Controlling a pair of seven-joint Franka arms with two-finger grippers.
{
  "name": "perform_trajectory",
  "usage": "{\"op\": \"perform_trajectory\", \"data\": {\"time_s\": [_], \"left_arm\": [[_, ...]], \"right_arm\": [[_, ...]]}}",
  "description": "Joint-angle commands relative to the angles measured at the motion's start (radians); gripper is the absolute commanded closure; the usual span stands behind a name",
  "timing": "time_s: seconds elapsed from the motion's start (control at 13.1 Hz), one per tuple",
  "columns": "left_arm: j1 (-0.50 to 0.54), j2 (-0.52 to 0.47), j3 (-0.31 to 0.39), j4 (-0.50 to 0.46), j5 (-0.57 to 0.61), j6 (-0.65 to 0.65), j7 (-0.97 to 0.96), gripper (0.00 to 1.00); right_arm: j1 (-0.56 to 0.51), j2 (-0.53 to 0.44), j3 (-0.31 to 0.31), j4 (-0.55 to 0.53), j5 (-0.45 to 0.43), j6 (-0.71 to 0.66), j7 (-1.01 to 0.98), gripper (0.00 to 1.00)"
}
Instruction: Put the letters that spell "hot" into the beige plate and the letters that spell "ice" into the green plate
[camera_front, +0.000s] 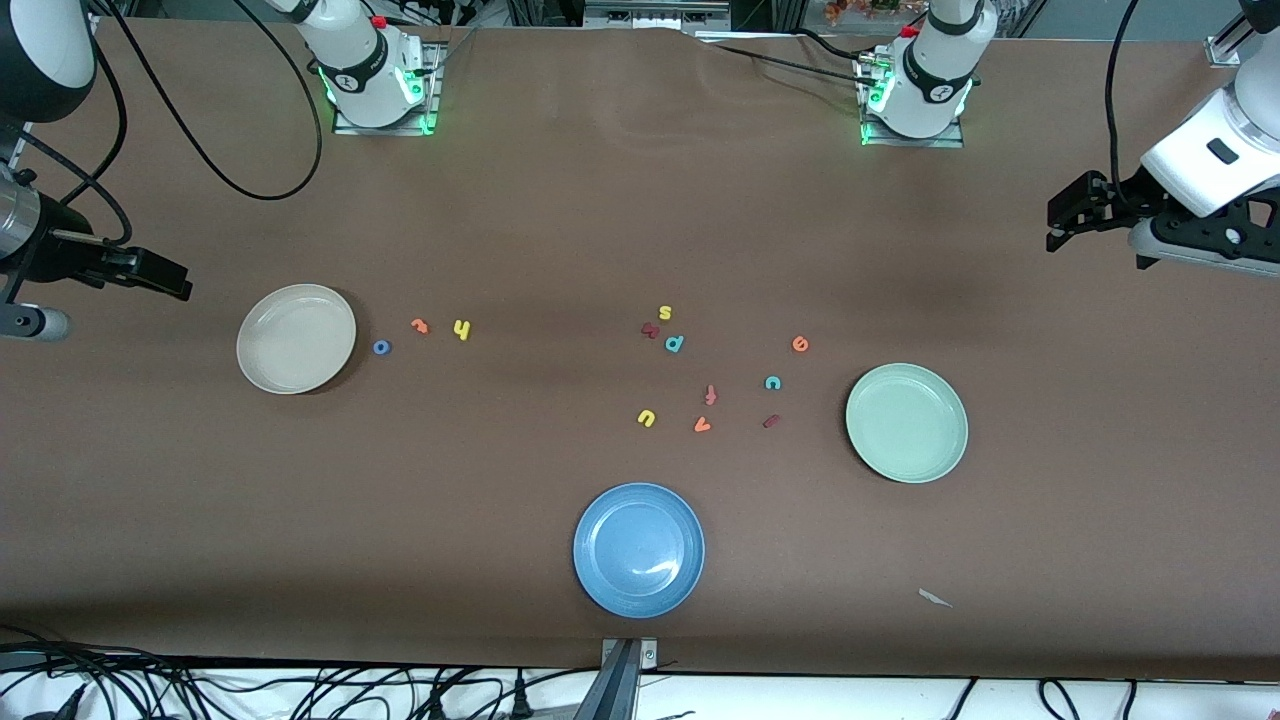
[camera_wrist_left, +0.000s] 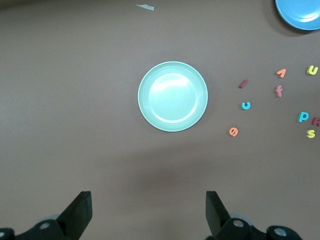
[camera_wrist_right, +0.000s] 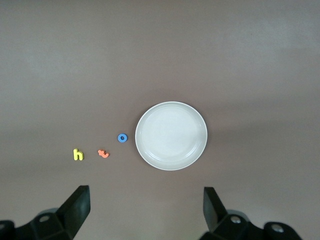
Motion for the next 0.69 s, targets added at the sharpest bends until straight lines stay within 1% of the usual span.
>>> {"op": "perform_trajectory", "data": {"time_s": [0.0, 0.61], "left_arm": [[0.007, -0.009, -0.009, 0.001, 0.036, -0.011, 0.016, 0.00], [0.007, -0.009, -0.012, 0.001, 0.036, -0.015, 0.016, 0.00]], "right_arm": [[0.003, -0.011, 0.001, -0.001, 0.000, -0.014, 0.017, 0.00], [0.001, -0.011, 0.000, -0.002, 0.003, -0.012, 0.024, 0.00]]}}
